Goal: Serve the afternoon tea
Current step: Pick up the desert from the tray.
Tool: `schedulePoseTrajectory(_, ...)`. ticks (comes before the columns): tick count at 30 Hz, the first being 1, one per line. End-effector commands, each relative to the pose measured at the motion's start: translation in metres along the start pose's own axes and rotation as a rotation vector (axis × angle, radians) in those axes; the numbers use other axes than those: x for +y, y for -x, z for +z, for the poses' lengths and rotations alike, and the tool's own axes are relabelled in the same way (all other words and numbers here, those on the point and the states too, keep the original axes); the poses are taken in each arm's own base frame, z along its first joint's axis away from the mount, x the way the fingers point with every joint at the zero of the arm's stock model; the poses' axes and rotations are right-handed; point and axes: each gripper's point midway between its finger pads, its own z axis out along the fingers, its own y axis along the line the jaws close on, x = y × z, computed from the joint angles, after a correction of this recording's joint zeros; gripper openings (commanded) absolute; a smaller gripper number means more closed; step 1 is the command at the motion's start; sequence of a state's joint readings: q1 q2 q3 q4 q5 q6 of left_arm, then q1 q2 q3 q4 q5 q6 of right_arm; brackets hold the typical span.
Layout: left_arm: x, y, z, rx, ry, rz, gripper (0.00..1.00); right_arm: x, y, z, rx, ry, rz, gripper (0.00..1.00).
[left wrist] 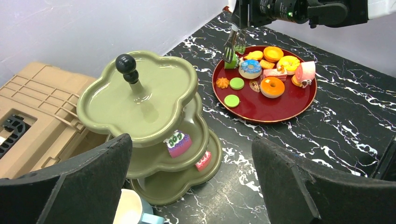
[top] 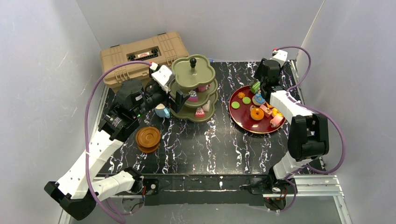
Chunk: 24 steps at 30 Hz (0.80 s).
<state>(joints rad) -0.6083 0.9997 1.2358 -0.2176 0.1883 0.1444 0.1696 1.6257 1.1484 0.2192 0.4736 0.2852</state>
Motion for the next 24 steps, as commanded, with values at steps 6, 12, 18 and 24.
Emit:
schedulePoseTrajectory(6,0.003,0.010,-0.011,-0.032,0.013,-0.001,0.98,0.001,0.031,0.012,-0.112,-0.034,0.056,0.60)
schedulePoseTrajectory(12,0.006,0.008,-0.011,-0.029,0.020,0.001,0.98,0.002,0.019,0.018,-0.090,-0.033,0.068,0.60)
schedulePoseTrajectory(18,0.009,0.007,-0.012,-0.027,0.024,-0.003,0.98,0.004,0.008,0.023,-0.065,-0.028,0.078,0.56)
schedulePoseTrajectory(24,0.009,0.005,-0.012,-0.025,0.025,-0.012,0.98,0.008,0.013,0.020,-0.080,-0.001,0.079,0.34)
